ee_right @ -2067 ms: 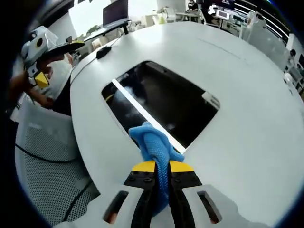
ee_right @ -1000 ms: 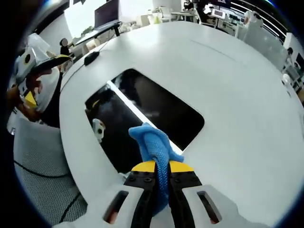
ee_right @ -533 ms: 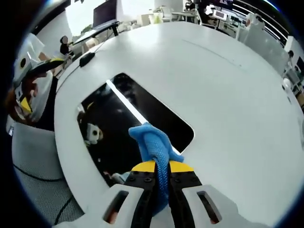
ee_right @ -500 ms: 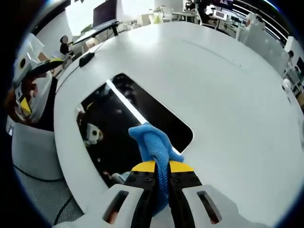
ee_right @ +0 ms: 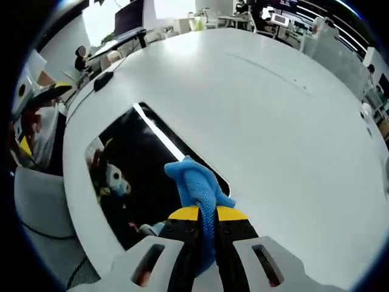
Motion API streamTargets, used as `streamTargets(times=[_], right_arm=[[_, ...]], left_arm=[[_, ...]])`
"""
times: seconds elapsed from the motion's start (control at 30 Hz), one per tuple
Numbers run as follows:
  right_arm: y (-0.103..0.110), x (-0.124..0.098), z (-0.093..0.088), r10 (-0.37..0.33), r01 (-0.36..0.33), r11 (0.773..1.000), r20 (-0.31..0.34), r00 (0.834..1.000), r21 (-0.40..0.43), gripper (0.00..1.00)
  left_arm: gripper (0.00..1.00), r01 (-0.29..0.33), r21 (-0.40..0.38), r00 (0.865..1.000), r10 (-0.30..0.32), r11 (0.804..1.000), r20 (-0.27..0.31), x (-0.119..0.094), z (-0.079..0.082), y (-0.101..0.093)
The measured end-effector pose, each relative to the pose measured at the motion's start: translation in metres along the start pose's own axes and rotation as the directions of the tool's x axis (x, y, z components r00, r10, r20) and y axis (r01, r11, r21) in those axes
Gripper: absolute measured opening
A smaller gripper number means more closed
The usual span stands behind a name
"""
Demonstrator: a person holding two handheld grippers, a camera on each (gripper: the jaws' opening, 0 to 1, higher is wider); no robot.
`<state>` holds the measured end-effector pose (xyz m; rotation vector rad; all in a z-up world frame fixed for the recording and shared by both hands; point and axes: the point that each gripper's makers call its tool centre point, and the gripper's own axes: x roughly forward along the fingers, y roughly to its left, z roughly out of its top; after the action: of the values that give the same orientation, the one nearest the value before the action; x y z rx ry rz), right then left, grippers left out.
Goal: Wipe the mirror surface with the cleaning cloth until all visible marks leave the cleaned area.
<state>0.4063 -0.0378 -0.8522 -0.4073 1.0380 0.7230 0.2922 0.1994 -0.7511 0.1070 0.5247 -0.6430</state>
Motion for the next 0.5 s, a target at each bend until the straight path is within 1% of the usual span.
streamTargets(times=[0.2, 0.5], right_arm=[[-0.008, 0.004, 0.006, -0.001, 0.001, 1.000, -0.006, 1.000, 0.003, 0.03], [-0.012, 0.006, 0.009, 0.000, 0.000, 1.000, -0.002, 1.000, 0.011, 0.03]], left_arm=[[0.99, -0.003, -0.004, 1.000, 0.003, 1.000, -0.001, 0.001, 0.000, 0.001], [0.99, -0.005, -0.009, 1.000, 0.005, 1.000, -0.006, 0.002, -0.002, 0.001]])
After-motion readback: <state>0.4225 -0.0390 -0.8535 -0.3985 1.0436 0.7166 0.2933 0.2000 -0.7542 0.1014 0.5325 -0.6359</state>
